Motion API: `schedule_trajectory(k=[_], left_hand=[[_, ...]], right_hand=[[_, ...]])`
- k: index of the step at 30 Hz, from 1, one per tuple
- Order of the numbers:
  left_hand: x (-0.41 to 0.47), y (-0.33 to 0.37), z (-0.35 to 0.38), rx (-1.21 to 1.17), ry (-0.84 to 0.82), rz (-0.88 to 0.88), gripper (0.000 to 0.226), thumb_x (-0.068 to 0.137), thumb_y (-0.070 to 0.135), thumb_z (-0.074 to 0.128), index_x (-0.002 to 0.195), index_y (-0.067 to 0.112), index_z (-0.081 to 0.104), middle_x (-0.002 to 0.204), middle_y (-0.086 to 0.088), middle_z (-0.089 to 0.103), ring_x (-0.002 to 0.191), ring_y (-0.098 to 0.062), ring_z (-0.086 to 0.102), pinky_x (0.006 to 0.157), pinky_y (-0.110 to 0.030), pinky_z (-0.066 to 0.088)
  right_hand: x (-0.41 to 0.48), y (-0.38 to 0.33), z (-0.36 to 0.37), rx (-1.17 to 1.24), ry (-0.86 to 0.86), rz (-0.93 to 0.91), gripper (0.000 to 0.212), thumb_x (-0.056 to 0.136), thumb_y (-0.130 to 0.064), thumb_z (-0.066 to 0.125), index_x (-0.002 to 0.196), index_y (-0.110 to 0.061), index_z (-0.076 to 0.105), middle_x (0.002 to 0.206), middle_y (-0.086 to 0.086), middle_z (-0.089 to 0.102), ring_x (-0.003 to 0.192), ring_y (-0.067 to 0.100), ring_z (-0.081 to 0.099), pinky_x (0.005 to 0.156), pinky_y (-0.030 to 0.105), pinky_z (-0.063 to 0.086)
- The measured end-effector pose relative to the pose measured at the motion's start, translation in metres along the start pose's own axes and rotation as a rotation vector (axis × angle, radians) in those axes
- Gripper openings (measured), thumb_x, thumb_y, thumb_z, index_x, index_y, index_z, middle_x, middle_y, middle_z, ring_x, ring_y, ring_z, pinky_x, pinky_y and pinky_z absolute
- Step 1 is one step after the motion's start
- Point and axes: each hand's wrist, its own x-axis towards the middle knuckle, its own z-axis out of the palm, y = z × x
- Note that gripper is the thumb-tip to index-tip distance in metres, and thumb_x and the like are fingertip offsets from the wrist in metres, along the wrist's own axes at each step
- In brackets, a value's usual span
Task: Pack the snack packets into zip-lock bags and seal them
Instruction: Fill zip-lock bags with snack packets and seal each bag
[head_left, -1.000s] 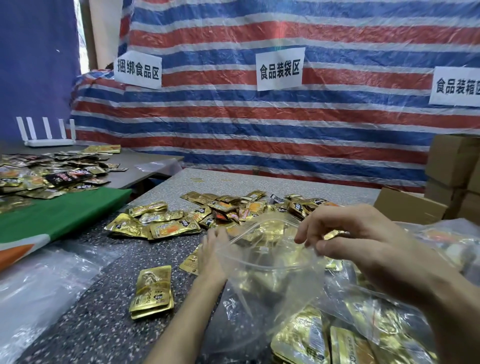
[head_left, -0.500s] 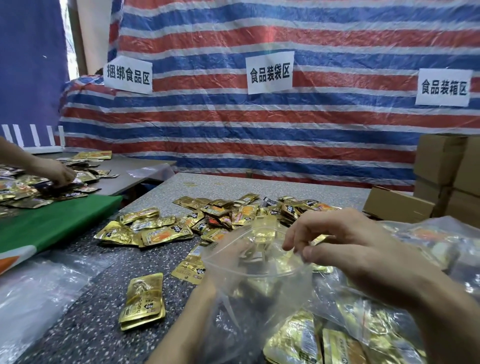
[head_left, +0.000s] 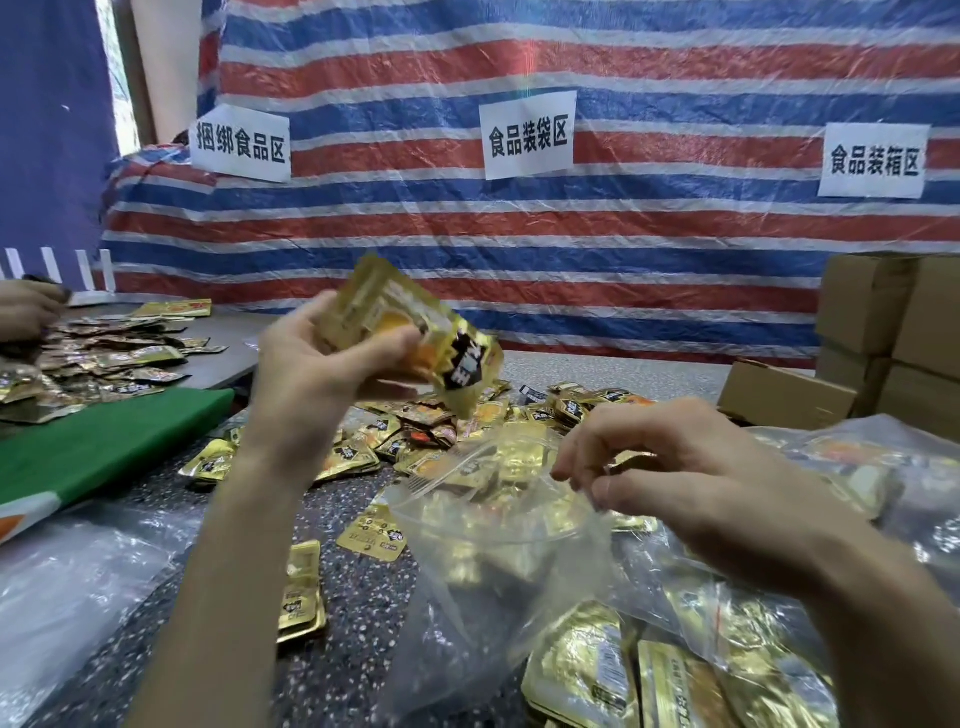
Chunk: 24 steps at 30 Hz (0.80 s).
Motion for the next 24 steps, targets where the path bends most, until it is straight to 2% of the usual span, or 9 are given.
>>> schedule_trajectory(k=[2,5,9,13,15,17,20,22,24], left_hand=[[-0.003,0.024,-0.010,-0.103,0.008,0.065,0.036,0.066,0.022,0.086,0.095,0.015,0.067,0.084,-0.009,0.076,0.069,-0.024,0.074,0.052,-0.024,0.057],[-0.013,0.047,-0.003,-0.007,-0.114,0.084,0.047,0.062,0.013,0.090,0.099,0.010,0.062,0.080,-0.008,0.074,0.067,-0.024,0.073,0.050,-0.025,0.056],[-0.018,0.051,0.011,0.145,-0.355,-0.009,0.045,0.064,0.010,0.079,0.101,0.003,0.054,0.081,-0.014,0.074,0.068,-0.026,0.073,0.053,-0.029,0.058],[-0.018,0.040,0.023,0.433,-0.562,-0.022,0.025,0.078,0.011,0.080,0.097,0.009,0.063,0.083,-0.007,0.072,0.077,-0.015,0.070,0.065,-0.030,0.055],[-0.018,0.037,0.028,0.564,-0.642,-0.009,0.012,0.086,0.025,0.074,0.095,0.018,0.071,0.086,0.002,0.072,0.080,-0.010,0.066,0.070,-0.029,0.051],[-0.018,0.036,0.026,0.615,-0.691,-0.007,0.019,0.089,0.038,0.064,0.096,0.025,0.076,0.096,0.008,0.074,0.092,-0.008,0.067,0.080,-0.031,0.053],[-0.012,0.030,0.017,0.536,-0.570,0.026,0.025,0.095,0.045,0.057,0.096,0.029,0.076,0.103,0.012,0.073,0.099,-0.006,0.066,0.082,-0.027,0.055],[-0.002,0.011,0.012,0.373,-0.282,0.019,0.024,0.096,0.039,0.055,0.093,0.026,0.075,0.098,0.006,0.074,0.090,-0.006,0.066,0.076,-0.022,0.054],[0.009,-0.020,0.009,0.277,-0.019,-0.057,0.024,0.100,0.020,0.052,0.086,0.020,0.071,0.090,0.001,0.073,0.081,-0.014,0.064,0.070,-0.024,0.051]], right_hand=[[0.000,-0.001,0.001,-0.003,0.000,-0.010,0.008,0.068,-0.026,0.056,0.070,-0.021,0.063,0.092,-0.006,0.070,0.094,0.009,0.064,0.084,0.039,0.055],[-0.001,-0.003,0.003,-0.004,0.010,-0.037,0.011,0.071,-0.025,0.055,0.072,-0.017,0.062,0.095,-0.005,0.070,0.094,0.008,0.065,0.079,0.036,0.056],[-0.003,-0.006,0.003,0.035,0.075,-0.081,0.013,0.075,-0.025,0.056,0.078,-0.016,0.065,0.097,-0.002,0.071,0.091,0.024,0.067,0.074,0.050,0.058],[-0.003,-0.007,0.004,0.076,0.092,-0.087,0.012,0.078,-0.026,0.057,0.080,-0.018,0.066,0.093,0.011,0.071,0.088,0.037,0.065,0.078,0.065,0.053],[-0.002,-0.007,0.003,0.079,0.118,-0.090,0.011,0.078,-0.025,0.057,0.079,-0.019,0.066,0.097,-0.006,0.074,0.090,0.022,0.068,0.080,0.059,0.055],[-0.002,-0.006,0.003,0.102,0.130,-0.082,0.010,0.076,-0.024,0.057,0.077,-0.021,0.067,0.105,-0.021,0.072,0.098,0.010,0.068,0.086,0.051,0.056],[-0.001,-0.004,0.002,0.097,0.136,-0.071,0.011,0.075,-0.025,0.058,0.075,-0.021,0.067,0.104,-0.020,0.072,0.099,0.009,0.068,0.089,0.050,0.055],[-0.001,-0.004,0.003,0.098,0.140,-0.071,0.011,0.075,-0.026,0.058,0.074,-0.021,0.067,0.100,-0.018,0.073,0.096,0.011,0.068,0.087,0.051,0.055],[-0.001,-0.004,0.002,0.109,0.144,-0.074,0.010,0.075,-0.025,0.058,0.073,-0.021,0.067,0.098,-0.018,0.074,0.096,0.010,0.068,0.086,0.050,0.056]])
